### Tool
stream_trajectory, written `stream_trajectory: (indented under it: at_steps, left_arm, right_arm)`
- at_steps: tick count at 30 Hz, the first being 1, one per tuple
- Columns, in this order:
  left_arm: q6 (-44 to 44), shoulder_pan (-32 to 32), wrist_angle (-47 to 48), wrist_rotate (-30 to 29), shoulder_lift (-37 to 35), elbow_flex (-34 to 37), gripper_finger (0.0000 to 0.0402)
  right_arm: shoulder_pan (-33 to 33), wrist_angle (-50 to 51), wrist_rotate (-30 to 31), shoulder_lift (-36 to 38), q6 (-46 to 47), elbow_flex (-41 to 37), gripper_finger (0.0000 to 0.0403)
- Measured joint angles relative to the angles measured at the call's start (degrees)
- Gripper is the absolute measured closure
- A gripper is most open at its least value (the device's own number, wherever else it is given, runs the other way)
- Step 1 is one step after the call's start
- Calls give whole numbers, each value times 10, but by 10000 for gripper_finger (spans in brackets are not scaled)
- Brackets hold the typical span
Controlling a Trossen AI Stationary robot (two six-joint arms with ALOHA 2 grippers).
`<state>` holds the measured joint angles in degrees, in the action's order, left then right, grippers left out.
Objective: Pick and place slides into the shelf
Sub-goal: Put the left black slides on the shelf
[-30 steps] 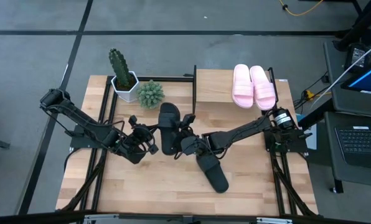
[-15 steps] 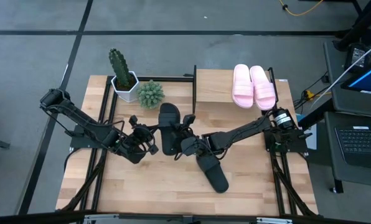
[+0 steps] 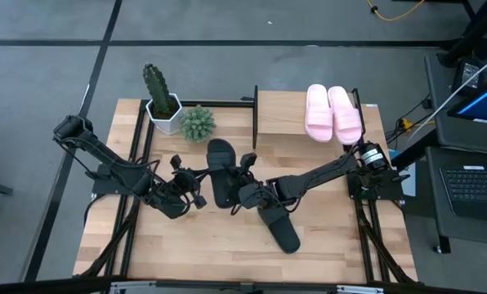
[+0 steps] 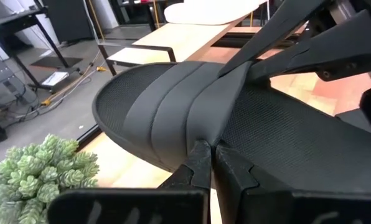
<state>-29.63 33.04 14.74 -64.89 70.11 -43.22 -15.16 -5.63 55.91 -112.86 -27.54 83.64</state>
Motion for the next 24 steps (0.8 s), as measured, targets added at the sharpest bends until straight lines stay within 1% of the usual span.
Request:
stream_trajectory:
  at_steps: [3,9,11,14,19,21,24]
  left_arm:
    - [-1,0,-1,-1,0,0,400]
    - [0,2,-21,-2,0,-1,380]
    - [7,4,-36,20,0,-3,373]
    - [39,5,-49,28,0,-3,360]
    - [108,19,-100,24,0,-3,333]
    - [130,28,-106,20,-3,-3,325]
    - [138,40,-107,19,-4,-3,318]
  right_arm:
    - [-1,-2,5,0,-16,0,390]
    - [-5,-1,11,18,-15,0,390]
    - [-5,-4,23,24,-13,0,391]
    - [-4,-2,32,39,-12,0,391]
    - [-10,13,21,56,-13,0,391]
    - [-11,30,31,68,-13,0,391]
    - [-13,70,47,90,-11,0,391]
